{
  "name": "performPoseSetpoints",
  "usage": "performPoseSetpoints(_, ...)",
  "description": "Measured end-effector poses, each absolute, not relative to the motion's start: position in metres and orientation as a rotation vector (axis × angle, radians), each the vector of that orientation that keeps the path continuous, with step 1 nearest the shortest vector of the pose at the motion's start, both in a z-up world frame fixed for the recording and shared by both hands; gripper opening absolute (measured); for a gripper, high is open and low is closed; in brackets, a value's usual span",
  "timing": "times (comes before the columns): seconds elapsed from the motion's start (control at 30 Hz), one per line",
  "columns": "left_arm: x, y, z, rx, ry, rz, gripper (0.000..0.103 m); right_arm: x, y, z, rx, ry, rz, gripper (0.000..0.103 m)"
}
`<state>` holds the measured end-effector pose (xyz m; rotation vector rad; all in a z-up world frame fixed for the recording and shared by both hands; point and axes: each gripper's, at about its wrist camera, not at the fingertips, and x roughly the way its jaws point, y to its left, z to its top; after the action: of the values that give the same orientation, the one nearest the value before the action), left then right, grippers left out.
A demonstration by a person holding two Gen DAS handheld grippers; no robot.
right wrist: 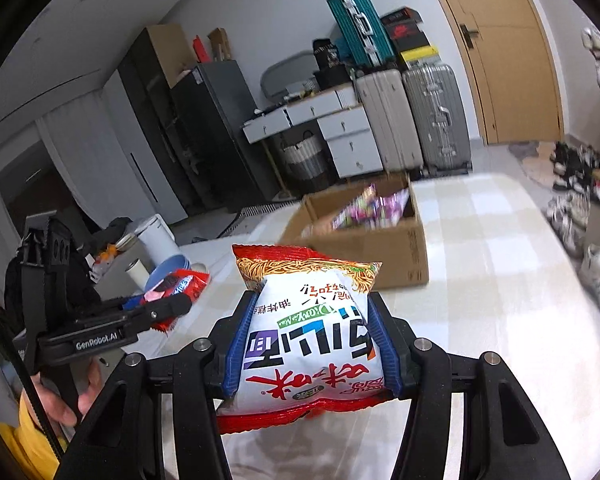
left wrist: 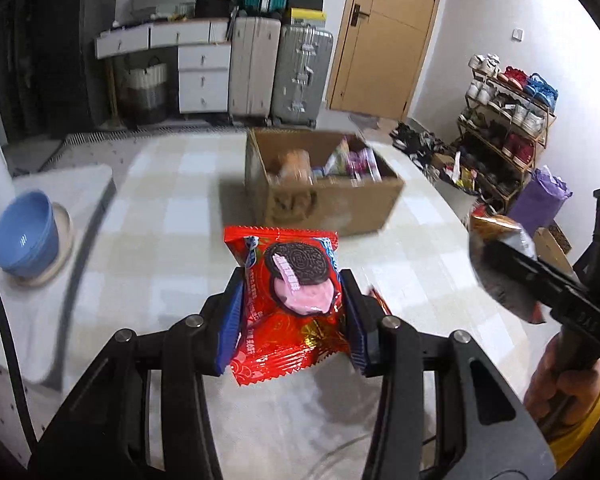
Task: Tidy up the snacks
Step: 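Lift both held packs and carry them over the cardboard box, then lower both packs into the box and open both grippers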
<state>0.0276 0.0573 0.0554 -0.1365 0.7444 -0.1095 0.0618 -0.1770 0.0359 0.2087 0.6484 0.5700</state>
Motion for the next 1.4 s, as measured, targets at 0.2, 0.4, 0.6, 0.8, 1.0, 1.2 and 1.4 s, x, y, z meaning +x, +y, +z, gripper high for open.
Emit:
performPoseSetpoints(0.2,0.079,0.067,0.088,-0.178,0.739,-0.158,0.042,0.11,-0.17,0.072,0.207,0.585,0.59,0.054)
performPoseSetpoints(0.4,0.151,0.06,0.105,-0.125,0.755,-0.176,0.042,0.182,-0.155,0.091,0.157,0.583,0.59,0.054)
performPoseSetpoints(0.6,0.243,0.051,0.083,-0.164,0.875,-0.259,0.042,0.266,-0.142,0.083,0.166,0.674,0.58,0.054)
performPoseSetpoints(0.8,0.299,0.039,0.054,-0.132,0.972,-0.276,0.042,0.345,-0.134,0.045,0.219,0.832,0.564,0.054)
performPoseSetpoints(1.0,0.328,0.034,0.025,-0.159,1.028,-0.304,0.042,0.382,-0.125,0.008,0.162,0.941,0.554,0.054)
performPoseSetpoints(1.2,0.352,0.021,-0.012,-0.126,1.07,-0.293,0.042,0.39,-0.118,-0.021,0.136,1.013,0.556,0.054)
performPoseSetpoints(1.4,0.362,0.019,-0.035,-0.086,1.072,-0.275,0.042,0.391,-0.107,-0.035,0.057,1.042,0.538,0.054)
